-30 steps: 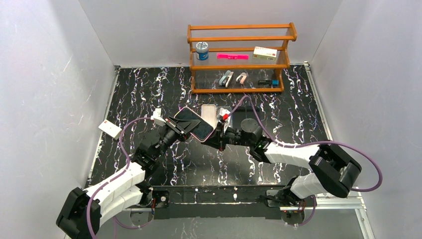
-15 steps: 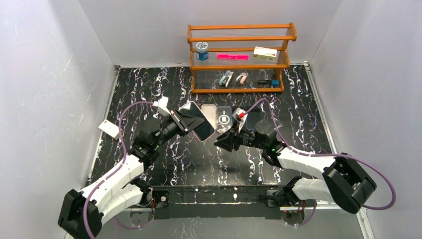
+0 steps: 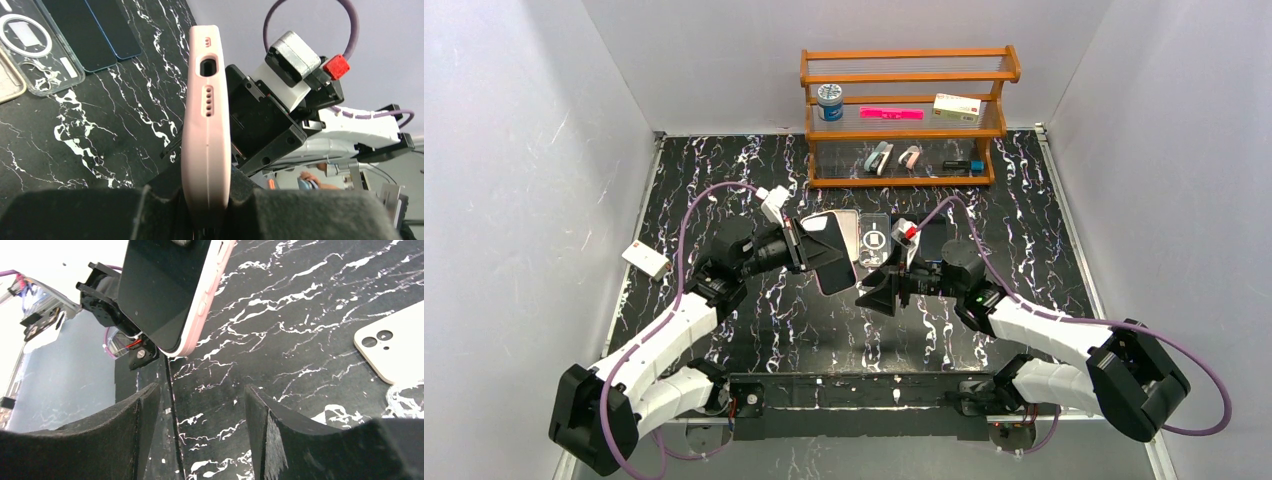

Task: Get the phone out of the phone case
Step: Remove the phone case from the phone.

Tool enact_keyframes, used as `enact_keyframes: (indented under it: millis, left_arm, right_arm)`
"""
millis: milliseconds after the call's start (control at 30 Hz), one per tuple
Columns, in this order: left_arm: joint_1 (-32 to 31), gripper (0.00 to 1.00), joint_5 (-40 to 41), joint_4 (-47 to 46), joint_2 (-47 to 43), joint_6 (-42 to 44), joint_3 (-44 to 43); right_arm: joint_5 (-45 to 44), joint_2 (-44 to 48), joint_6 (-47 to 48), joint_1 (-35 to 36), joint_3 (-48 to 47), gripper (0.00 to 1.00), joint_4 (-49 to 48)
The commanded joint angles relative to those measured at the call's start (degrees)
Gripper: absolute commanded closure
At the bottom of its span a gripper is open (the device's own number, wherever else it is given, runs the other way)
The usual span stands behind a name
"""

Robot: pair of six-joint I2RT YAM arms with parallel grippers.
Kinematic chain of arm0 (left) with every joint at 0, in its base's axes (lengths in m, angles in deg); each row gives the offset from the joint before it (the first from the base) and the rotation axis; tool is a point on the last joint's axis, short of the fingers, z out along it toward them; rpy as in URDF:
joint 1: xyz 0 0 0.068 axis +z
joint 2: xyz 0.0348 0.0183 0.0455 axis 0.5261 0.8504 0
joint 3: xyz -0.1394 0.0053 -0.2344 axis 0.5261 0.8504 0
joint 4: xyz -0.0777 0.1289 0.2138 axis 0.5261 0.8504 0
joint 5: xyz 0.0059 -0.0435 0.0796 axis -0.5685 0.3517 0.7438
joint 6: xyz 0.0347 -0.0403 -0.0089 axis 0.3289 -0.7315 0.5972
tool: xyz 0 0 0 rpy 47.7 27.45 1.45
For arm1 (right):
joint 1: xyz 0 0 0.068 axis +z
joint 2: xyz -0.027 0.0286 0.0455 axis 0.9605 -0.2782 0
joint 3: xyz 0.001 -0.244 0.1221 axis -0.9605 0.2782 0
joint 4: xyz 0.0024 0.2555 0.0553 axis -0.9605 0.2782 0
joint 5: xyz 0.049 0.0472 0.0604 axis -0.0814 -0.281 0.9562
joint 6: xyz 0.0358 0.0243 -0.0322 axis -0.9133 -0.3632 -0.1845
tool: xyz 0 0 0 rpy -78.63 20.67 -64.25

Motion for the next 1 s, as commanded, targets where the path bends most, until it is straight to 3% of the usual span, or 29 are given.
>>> enact_keyframes:
  millis: [0, 200, 400, 833, 967]
  left_arm:
    - [0.5, 1.0, -7.3, -2.6, -0.1, 2.6, -3.3]
    - [0.4, 1.0, -10.3, -3.7, 1.0, 3.6, -3.7]
    - [0.5, 1.0, -12.5, -4.8, 1.6, 3.1, -3.4]
    - [0.5, 1.0, -16.6, -4.3, 3.0, 1.8, -4.1]
    - [0.5, 1.0, -18.2, -5.0, 3.7, 0.3, -3.5]
  right_arm:
    - [4.9, -0.3, 0.5, -0.2, -3.5, 0.3, -2.7]
    - [9.3, -2.6, 0.6, -0.2, -5.4, 0.32, -4.1]
    - [13.3, -5.7, 0.5, -0.2, -7.4, 0.41, -6.1]
    - [18.1, -10.6, 3.9, -0.2, -10.0, 0.77, -6.9]
    - [20.0, -11.6, 7.1, -0.2, -10.7, 0.94, -6.6]
